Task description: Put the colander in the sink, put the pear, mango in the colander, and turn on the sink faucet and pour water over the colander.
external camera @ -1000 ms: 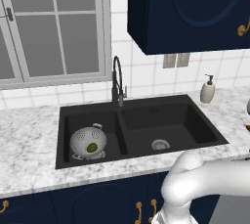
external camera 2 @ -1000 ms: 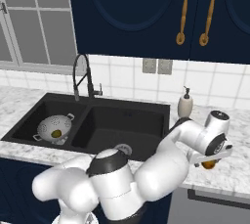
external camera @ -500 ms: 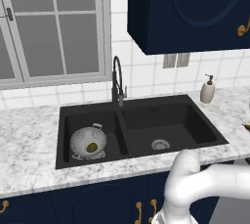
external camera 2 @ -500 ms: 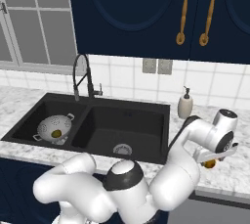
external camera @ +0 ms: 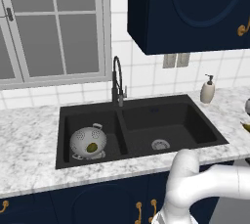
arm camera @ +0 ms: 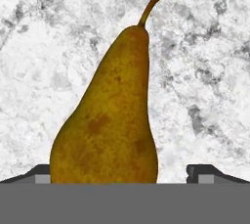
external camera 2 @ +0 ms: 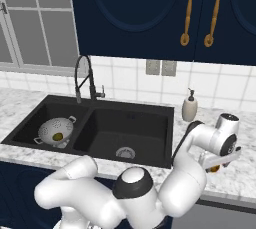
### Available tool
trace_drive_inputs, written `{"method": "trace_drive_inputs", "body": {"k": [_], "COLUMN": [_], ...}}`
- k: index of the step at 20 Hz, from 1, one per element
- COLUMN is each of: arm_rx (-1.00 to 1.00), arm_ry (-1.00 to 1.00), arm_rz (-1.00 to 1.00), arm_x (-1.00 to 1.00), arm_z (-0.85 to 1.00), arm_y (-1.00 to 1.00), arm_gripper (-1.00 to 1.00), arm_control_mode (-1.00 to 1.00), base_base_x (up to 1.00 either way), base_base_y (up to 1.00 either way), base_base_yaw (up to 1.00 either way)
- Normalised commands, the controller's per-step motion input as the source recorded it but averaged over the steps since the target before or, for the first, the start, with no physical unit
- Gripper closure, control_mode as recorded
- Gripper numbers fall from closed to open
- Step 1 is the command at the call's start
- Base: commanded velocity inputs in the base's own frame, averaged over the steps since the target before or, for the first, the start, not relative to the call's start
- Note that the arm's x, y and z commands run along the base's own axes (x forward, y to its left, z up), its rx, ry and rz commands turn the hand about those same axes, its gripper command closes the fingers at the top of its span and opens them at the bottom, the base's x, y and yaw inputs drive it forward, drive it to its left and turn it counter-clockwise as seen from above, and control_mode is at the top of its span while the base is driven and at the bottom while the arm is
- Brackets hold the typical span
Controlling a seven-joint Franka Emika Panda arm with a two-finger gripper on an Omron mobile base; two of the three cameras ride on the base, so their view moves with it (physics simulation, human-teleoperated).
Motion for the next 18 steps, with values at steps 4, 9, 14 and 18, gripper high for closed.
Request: {"method": "trace_drive_inputs", "body": {"k": [4,9,14,18], "arm_rx": [-0.04,0.0,-0.02,-0.01], "arm_ry": [0.02,0.0,0.0,-0.03], "arm_rz": [0.07,0.13,0.15,0.17], "arm_x": [0.0,0.0,0.01,0.01], "arm_z": [-0.48,-0.35,-0.41,-0.41], "arm_y": [0.08,0.19,0.5,0.52], "arm_gripper": [-1.0,-1.0,1.0,1.0], "arm_control_mode": [-1.0,-1.0,-1.0,-1.0], "base_base_x": [0.0,0.0,0.0,0.0], "base_base_y": [0.0,0.0,0.0,0.0], "base_base_yaw": [0.0,0.0,0.0,0.0]}}
